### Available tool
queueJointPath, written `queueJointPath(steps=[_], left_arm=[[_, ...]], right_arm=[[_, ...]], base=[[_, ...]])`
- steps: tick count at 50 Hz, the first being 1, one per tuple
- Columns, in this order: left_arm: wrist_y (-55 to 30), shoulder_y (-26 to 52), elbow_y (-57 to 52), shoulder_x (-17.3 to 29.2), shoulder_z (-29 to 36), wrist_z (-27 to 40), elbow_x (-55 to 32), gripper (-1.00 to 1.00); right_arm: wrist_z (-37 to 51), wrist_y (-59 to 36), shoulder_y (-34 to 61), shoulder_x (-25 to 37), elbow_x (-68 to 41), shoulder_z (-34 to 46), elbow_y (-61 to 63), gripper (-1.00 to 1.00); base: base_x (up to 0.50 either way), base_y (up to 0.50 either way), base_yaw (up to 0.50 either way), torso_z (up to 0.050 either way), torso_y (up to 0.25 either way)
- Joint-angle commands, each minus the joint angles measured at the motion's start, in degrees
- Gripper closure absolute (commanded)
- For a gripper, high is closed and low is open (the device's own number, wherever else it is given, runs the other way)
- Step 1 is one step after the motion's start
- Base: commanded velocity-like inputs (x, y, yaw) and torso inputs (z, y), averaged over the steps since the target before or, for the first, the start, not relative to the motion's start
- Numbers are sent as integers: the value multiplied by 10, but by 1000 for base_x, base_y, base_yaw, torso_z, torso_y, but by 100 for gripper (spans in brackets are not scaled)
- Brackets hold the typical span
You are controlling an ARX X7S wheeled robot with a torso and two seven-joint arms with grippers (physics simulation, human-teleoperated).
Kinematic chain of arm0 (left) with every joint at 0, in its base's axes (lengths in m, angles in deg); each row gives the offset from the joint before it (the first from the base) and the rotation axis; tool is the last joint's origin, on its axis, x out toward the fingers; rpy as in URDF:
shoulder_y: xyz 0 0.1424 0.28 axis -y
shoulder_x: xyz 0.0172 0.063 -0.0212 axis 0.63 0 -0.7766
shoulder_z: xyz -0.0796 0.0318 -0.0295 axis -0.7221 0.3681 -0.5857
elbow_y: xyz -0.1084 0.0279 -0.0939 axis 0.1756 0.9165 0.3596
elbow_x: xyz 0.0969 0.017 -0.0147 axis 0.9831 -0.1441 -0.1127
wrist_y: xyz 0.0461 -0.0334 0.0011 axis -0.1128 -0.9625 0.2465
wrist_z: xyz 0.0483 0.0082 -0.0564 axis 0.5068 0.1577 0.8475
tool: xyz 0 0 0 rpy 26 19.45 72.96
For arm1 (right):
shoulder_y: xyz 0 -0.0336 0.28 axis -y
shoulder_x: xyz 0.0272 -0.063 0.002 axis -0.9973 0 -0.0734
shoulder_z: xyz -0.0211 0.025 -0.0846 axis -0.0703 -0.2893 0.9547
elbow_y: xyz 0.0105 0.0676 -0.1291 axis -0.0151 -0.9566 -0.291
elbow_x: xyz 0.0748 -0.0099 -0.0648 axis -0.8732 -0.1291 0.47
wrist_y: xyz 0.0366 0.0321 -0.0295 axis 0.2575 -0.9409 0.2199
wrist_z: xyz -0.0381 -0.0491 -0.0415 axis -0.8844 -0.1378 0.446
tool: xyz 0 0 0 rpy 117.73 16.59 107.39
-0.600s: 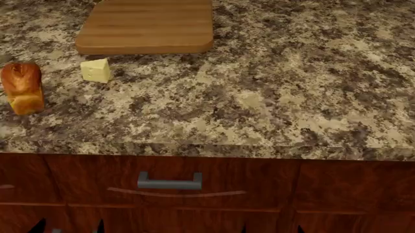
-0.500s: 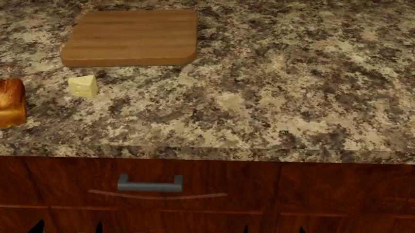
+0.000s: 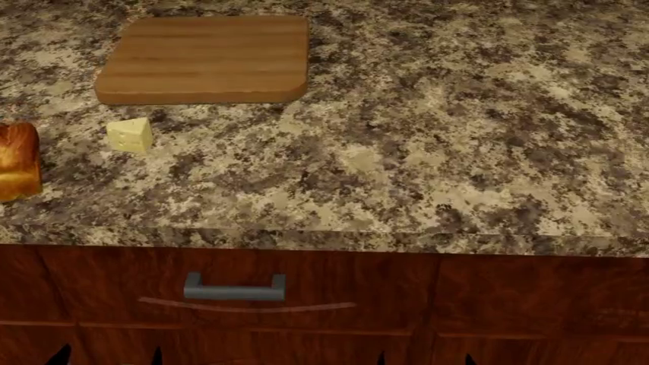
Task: Place the bread and cheese on the cutting board.
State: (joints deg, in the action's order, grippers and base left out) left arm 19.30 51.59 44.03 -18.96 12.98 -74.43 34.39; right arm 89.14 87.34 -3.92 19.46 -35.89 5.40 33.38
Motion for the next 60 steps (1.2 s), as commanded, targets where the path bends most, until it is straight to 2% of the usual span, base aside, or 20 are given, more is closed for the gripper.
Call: queueJointPath(steps=[1, 9, 12, 15, 20, 40, 47, 60], left_arm=[[-21, -3, -29, 4, -1, -6, 0, -100], [-269, 3, -308, 26, -22, 8, -53, -100], [-338, 18, -369, 34, -19, 16, -58, -100], [-445, 55, -454, 43, -25, 23, -75, -100], [-559, 108, -511, 60, -30, 21, -94, -100], [-585, 111, -506, 68, -44, 34, -100, -100], [-583, 114, -501, 72, -58, 32, -105, -100], [-638, 128, -541, 68, -83, 39, -125, -100]], right_arm=[[-3, -38, 6, 3, -3, -2, 35, -100], [10, -244, 23, 37, -31, -27, 277, -100], [18, -314, 38, 42, -41, -31, 353, -100], [19, -373, 61, 48, -52, -32, 394, -100], [22, -488, 106, 57, -69, -28, 461, -100], [39, -556, 102, 52, -96, -26, 519, -100], [37, -544, 99, 52, -105, -41, 519, -100], [47, -557, 104, 57, -112, -32, 531, -100]], base=[[0, 0, 0, 0, 0], [0, 0, 0, 0, 0], [0, 0, 0, 0, 0], [0, 0, 0, 0, 0], [0, 0, 0, 0, 0], [0, 0, 0, 0, 0], [257, 476, 0, 0, 0], [289, 500, 0, 0, 0]])
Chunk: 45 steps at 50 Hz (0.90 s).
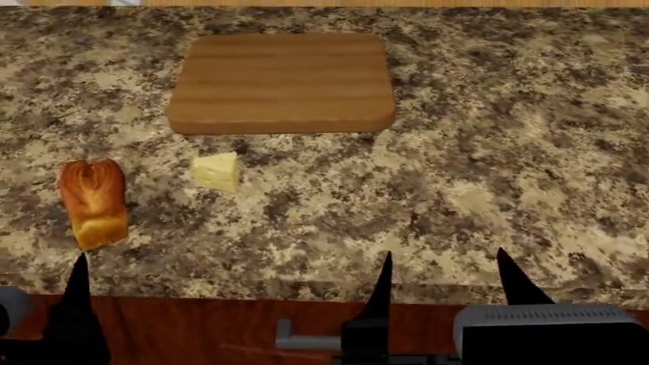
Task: Place the bread and cheese on the cutting board.
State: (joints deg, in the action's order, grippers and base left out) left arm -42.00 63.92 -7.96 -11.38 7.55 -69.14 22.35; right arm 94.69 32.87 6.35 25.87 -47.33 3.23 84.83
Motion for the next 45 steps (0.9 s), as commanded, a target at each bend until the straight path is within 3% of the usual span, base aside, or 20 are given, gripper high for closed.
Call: queueJointPath(steps=[1, 15, 17, 45], left_arm=[[-24, 4, -20, -8, -31, -13, -5, -100], [-12, 1, -31, -7, -47, -25, -26, -100], [-6, 1, -41, -37, -98, -54, -71, -100], [37, -22, -17, -8, -63, -43, -64, -100]], right_arm=[[-8, -14, 3, -6, 2, -11, 19, -100], [-1, -16, 3, 3, -1, 1, 23, -100], [-1, -17, 5, 4, -3, -1, 26, -100], [11, -23, 0, 10, -19, -6, 19, -100]], base=[[293, 500, 0, 0, 0], [289, 469, 0, 0, 0], [293, 434, 0, 10, 0], [0, 0, 0, 50, 0]])
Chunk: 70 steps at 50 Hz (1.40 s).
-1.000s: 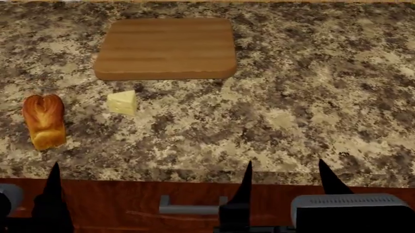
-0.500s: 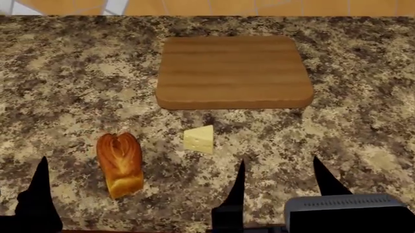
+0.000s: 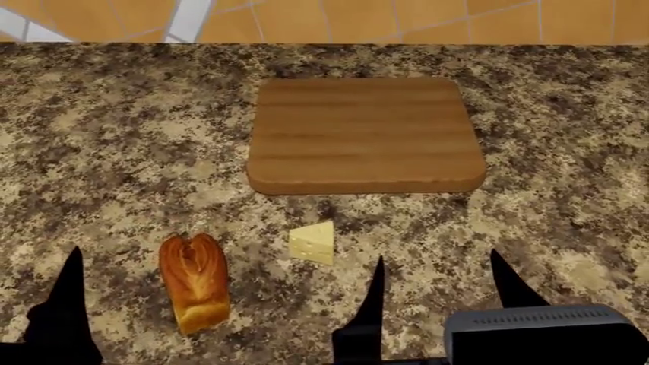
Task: Place the bread and cheese on the cutting board.
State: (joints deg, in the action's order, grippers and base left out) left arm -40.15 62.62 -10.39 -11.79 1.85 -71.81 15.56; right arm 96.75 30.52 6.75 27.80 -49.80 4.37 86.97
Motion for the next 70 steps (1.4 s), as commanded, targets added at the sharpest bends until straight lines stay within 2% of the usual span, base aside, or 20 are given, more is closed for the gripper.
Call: queueJointPath(steps=[1, 6, 9, 24, 29, 38, 49, 54, 60, 63, 66, 70], left_arm=[[21, -9, 10, -4, -5, -15, 5, -100], [22, -13, 12, -3, -3, -15, 1, -100], [2, -3, 11, -14, -23, -7, -11, -100], [29, -14, 20, -1, -13, -5, -8, -100], [25, -15, 16, 1, -13, -1, -11, -100], [14, -11, 10, 3, -17, 6, -19, -100], [-8, -3, 11, 16, -17, 14, -24, -100], [-42, 8, -10, 19, -36, 19, -39, -100], [-60, 18, -20, 20, -56, 19, -54, -100], [-49, 11, -12, 23, -57, 17, -53, -100], [-43, 10, -6, 23, -65, 16, -55, -100], [-42, 10, -3, 26, -64, 16, -56, -100]], right_arm=[[-8, -4, -2, -9, 5, -19, 0, -100], [-7, 3, -6, -9, 2, -21, -8, -100], [-6, 5, -6, -8, 2, -20, -13, -100], [-10, 45, -19, 8, 9, 1, -25, -100], [-13, 69, -26, 16, 15, 9, -36, -100], [-10, 54, -21, 15, 6, 8, -29, -100], [-15, -53, 9, 13, -43, 19, -5, -100], [-21, -174, 91, 20, -70, 48, -29, -100], [-49, -301, 211, -11, -118, 14, -73, -100], [-42, -320, 246, -3, -170, 13, -107, -100], [25, -320, 272, 21, -289, 9, -150, -100], [97, -318, 294, 42, -393, 12, -188, -100]], base=[[0, 0, 0, 50, 0], [0, 0, 0, 50, 0], [0, 0, 0, 47, 0], [11, 0, 0, 0, 0], [384, 0, 0, 0, 0], [468, 0, 0, 0, 0], [65, 0, 0, 0, 0], [0, 0, 0, 0, 0], [0, 0, 0, 0, 0], [0, 0, 0, 0, 0], [0, 0, 0, 0, 0], [0, 0, 0, 0, 0]])
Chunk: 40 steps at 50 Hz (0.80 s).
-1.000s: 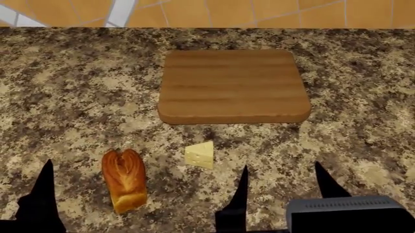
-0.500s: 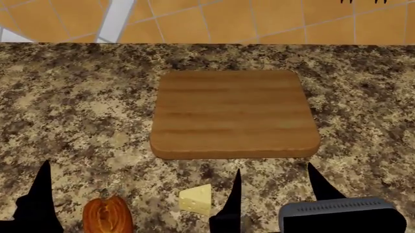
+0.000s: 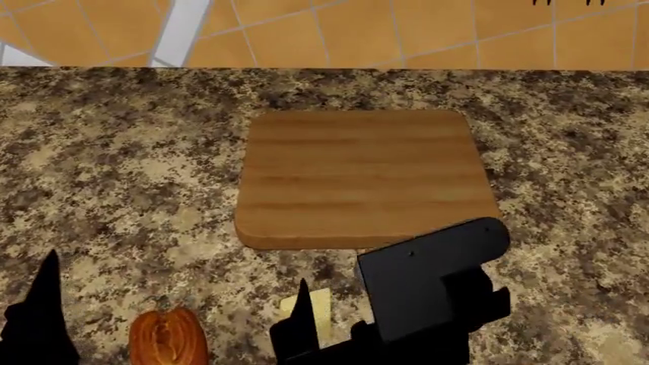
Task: Place the bread and cheese on the cutting board.
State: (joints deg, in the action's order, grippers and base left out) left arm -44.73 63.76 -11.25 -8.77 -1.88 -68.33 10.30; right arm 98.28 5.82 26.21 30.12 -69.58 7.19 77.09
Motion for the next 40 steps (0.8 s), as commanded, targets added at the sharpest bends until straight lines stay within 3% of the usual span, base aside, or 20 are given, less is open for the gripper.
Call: queueJointPath(steps=[1, 15, 30, 40], left_arm=[[2, 0, 6, -5, -28, -18, -5, -100], [8, -8, 12, 1, -14, -10, -6, -100], [17, -15, 20, 6, -16, -8, -11, -100], [15, -15, 22, 3, -17, -3, -18, -100]], right_arm=[[87, -70, 103, 22, -205, -13, -97, -100], [89, -42, 100, 44, -229, 35, -144, -100], [17, 75, 98, 73, -128, 166, -255, -100], [-10, 122, 102, 67, -90, 213, -316, -100]], base=[[0, 0, 0, 0, 0], [0, 0, 0, 0, 0], [0, 0, 0, 0, 0], [0, 0, 0, 0, 0]])
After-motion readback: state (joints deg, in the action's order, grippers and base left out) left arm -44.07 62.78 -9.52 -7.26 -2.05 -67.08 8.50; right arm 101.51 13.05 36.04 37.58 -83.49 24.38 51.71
